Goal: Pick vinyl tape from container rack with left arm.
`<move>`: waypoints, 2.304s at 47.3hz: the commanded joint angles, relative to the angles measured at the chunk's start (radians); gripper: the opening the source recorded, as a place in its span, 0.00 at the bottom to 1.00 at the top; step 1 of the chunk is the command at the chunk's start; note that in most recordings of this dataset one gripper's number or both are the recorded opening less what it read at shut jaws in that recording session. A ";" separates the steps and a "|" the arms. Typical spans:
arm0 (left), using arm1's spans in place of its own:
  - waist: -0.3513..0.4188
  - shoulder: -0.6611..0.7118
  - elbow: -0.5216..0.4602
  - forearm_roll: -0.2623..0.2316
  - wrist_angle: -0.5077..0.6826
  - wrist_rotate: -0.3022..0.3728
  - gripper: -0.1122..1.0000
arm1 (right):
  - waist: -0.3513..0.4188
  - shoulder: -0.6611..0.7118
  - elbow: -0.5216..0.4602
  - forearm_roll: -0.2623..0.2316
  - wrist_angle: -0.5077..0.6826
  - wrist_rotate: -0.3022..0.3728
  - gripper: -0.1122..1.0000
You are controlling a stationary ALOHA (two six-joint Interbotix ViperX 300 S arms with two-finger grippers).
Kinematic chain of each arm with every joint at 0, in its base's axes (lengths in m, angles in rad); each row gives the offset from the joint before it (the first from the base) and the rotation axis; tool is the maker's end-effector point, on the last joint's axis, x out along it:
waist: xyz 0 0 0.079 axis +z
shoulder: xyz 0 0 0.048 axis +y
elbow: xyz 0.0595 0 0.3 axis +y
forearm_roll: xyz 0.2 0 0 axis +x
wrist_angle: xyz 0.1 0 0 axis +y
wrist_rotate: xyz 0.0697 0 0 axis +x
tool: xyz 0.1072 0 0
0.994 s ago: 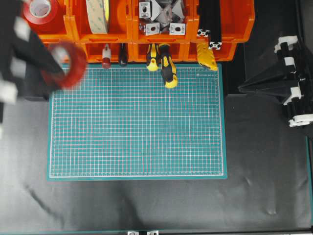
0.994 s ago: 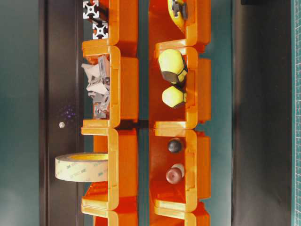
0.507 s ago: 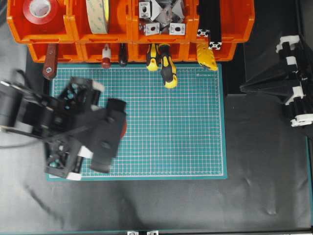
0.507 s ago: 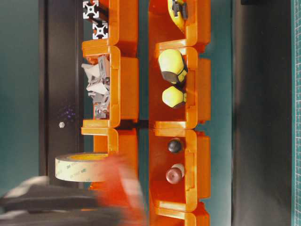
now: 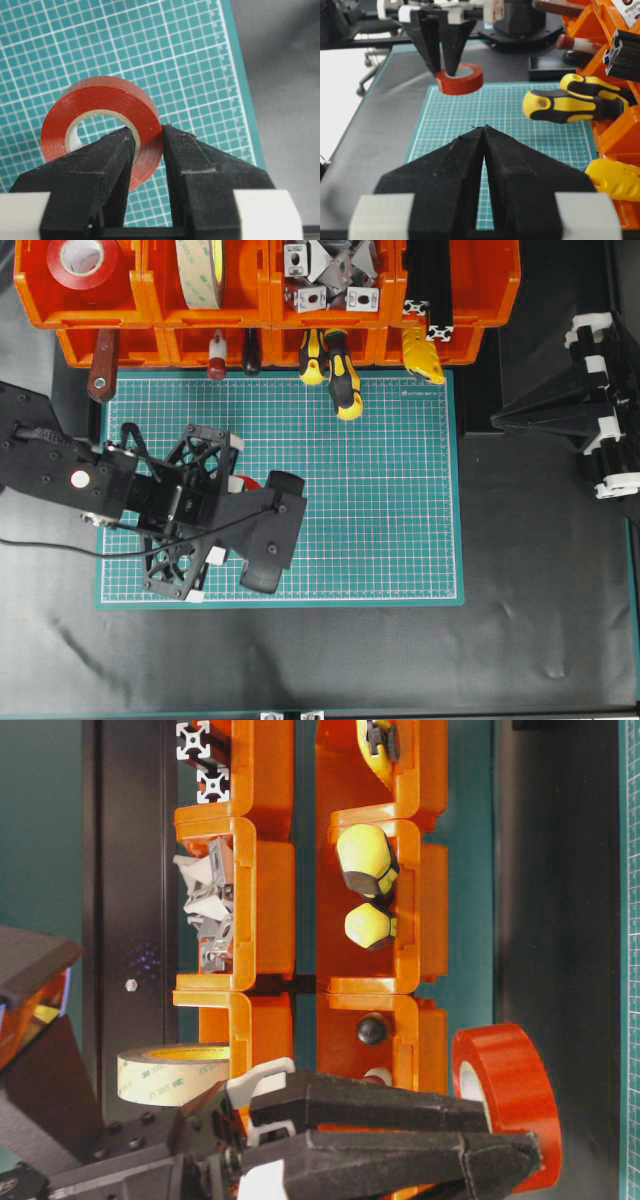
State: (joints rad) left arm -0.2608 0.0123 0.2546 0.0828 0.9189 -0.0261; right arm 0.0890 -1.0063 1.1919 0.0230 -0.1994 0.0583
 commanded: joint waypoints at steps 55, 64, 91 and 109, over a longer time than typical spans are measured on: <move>-0.021 -0.465 0.147 0.002 -0.158 -0.143 0.85 | 0.003 -0.038 -0.034 0.003 -0.002 0.021 0.10; -0.023 -0.703 0.284 0.002 -0.282 -0.158 0.85 | 0.003 -0.051 -0.035 0.003 -0.002 0.021 0.10; 0.026 -1.183 0.540 0.002 -0.390 -0.144 0.85 | 0.000 -0.064 -0.020 0.003 -0.002 0.015 0.10; 0.104 -1.238 0.664 0.002 -0.532 -0.137 0.85 | 0.000 -0.078 -0.020 -0.002 0.000 0.009 0.10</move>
State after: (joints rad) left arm -0.1565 -1.2287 0.9066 0.0828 0.4310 -0.1657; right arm 0.0905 -1.0891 1.1919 0.0230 -0.1994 0.0675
